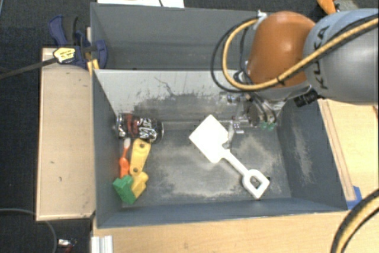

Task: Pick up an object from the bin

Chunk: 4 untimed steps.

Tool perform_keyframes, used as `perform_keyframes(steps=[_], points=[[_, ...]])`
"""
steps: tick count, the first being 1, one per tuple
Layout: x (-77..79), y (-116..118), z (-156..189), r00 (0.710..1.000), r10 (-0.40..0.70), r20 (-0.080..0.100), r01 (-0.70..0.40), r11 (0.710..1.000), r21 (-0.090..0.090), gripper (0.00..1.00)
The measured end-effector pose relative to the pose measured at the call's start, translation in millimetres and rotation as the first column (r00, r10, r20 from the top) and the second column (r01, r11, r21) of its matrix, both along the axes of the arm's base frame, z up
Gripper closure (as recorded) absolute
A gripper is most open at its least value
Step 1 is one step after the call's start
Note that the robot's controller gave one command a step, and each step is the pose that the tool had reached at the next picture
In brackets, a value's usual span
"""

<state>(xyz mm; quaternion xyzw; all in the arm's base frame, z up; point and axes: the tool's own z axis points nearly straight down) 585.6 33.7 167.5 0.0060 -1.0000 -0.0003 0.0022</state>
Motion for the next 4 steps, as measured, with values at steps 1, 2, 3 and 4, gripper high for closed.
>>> perform_keyframes(steps=[1, 2, 3, 4], points=[[1.9, 0, 4, 1.0, -0.001, 0.008, 0.001, 1.0, 0.0, 0.0], [-48.7, -26, -79, 1.0, 0.011, 0.011, -0.011, 1.0, 0.0, 0.0], [-65.0, -24, -79, 1.0, 0.024, 0.016, -0.024, 1.0, 0.001, 0.0], [-101.3, -70, -68, 0.978, -0.207, 0.008, 0.207, 0.978, 0.002, 0.0]])
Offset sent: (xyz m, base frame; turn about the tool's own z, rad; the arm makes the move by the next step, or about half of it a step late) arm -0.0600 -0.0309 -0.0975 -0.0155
